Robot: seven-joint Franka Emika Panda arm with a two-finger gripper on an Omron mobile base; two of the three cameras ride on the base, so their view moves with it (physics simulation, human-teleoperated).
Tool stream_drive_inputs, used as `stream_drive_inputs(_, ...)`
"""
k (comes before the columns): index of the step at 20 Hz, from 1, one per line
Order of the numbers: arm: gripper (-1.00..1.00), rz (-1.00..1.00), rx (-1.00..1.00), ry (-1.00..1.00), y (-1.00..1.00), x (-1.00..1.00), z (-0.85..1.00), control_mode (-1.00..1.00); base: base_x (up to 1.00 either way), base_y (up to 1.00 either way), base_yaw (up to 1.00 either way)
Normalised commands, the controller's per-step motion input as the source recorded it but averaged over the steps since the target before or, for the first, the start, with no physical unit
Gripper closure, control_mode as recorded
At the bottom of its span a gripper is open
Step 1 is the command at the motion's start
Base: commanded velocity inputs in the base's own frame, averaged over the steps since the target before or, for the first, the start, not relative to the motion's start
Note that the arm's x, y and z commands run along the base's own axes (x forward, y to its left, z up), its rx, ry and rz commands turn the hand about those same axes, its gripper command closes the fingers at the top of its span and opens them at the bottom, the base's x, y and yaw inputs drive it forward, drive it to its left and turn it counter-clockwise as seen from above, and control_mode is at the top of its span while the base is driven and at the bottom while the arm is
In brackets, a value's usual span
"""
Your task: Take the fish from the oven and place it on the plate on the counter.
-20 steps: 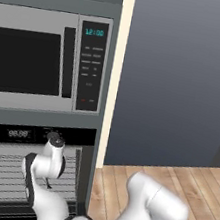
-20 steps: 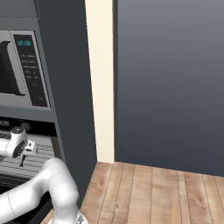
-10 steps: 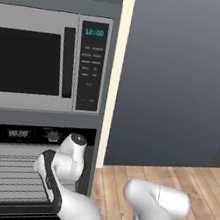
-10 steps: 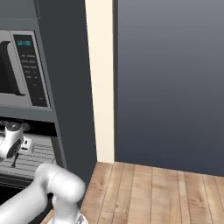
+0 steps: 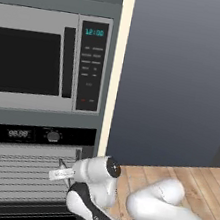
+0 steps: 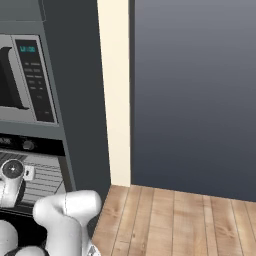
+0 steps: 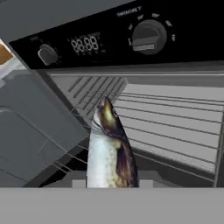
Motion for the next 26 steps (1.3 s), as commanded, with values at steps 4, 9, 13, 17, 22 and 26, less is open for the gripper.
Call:
stream_drive_inputs(4,1.0,-0.04,0.11,-0.39,-0.69,-0.51,1.0,-1.0,0.0,0.0,0.0)
stream_drive_inputs(9,1.0,-0.12,0.0,-0.26,-0.69,-0.04,1.0,-1.0,0.0,0.0,0.0)
stream_drive_inputs(13,1.0,-0.19,-0.01,-0.06,-0.59,0.11,1.0,-1.0,0.0,0.0,0.0)
stream_drive_inputs(17,1.0,-0.21,0.0,-0.02,-0.46,0.08,1.0,-1.0,0.0,0.0,0.0)
stream_drive_inputs(22,1.0,-0.2,0.0,-0.01,-0.38,0.0,1.0,-1.0,0.0,0.0,0.0)
stream_drive_inputs(26,1.0,-0.27,0.0,0.0,-0.57,0.0,1.0,-1.0,0.0,0.0,0.0)
